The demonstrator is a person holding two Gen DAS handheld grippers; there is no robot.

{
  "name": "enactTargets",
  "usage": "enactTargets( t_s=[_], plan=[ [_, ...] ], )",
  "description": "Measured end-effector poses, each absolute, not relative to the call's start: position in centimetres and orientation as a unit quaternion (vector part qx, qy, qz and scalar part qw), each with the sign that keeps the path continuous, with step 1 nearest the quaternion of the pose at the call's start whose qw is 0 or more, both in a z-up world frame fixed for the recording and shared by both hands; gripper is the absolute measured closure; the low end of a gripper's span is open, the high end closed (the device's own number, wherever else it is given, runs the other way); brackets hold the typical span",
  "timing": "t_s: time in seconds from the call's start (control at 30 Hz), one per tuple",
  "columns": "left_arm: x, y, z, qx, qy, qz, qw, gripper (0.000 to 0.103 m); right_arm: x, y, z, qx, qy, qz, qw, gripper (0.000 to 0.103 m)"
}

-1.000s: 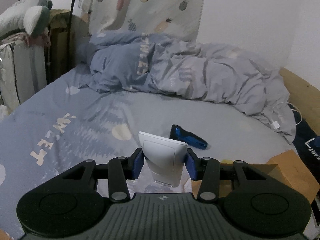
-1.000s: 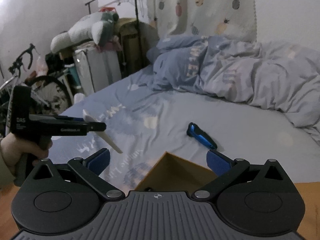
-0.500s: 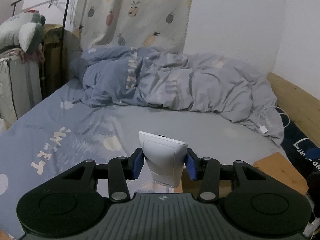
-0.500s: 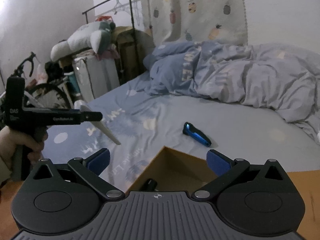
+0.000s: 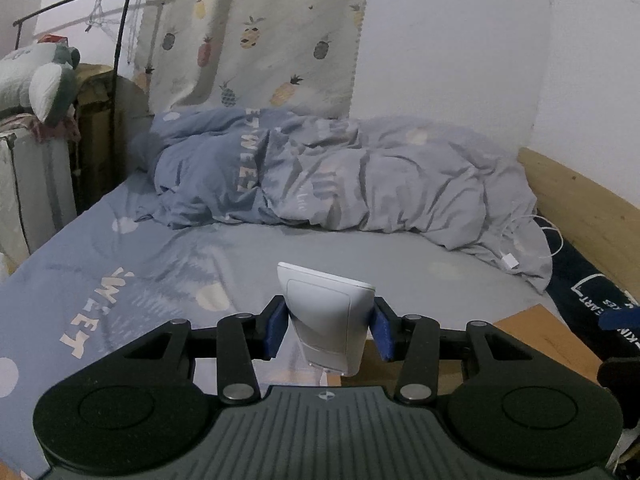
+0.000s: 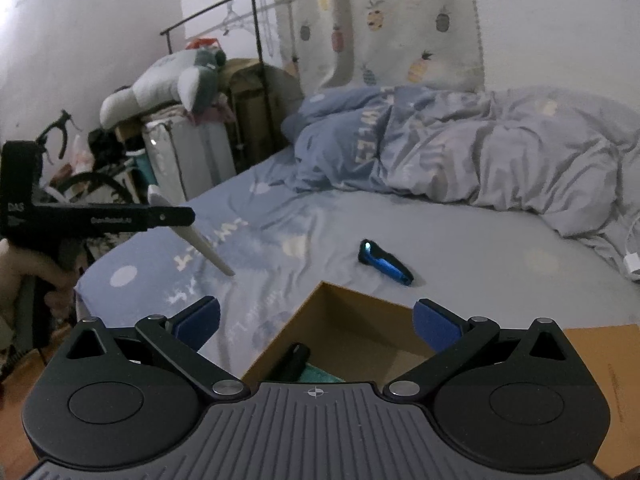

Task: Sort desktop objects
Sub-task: 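Carry the held power bank with the left tool over the cardboard box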

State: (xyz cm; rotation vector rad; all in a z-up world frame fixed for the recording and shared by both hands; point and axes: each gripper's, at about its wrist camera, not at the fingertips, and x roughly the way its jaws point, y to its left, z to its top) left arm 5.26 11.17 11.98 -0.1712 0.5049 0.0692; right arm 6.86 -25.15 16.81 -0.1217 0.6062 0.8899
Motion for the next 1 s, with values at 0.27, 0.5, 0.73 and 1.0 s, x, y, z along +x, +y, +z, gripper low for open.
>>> enactTargets(
  t_s=[0.27,0.5,0.73,1.0],
  plan=[
    [5.0,9.9,11.3,-0.079,0.258,0.024,0.963,0.057,6.2,-26.5,15.7,-0.05,0.295,0.418,0.858,0.0],
    [5.1,8.1,10.0,-0.073,0.277,0.006,0.958,0.057,6.0,-27.4,14.0,-0.043,0.31,0.412,0.856,0.0],
    [5.5,5.8,7.8,-0.069,0.304,-0.017,0.95,0.057,6.0,-28.3,12.0,-0.036,0.327,0.404,0.853,0.0],
    [6.1,3.9,5.5,-0.059,0.335,-0.034,0.94,0.057,6.4,-29.5,10.0,-0.028,0.346,0.394,0.851,0.0]
  ],
)
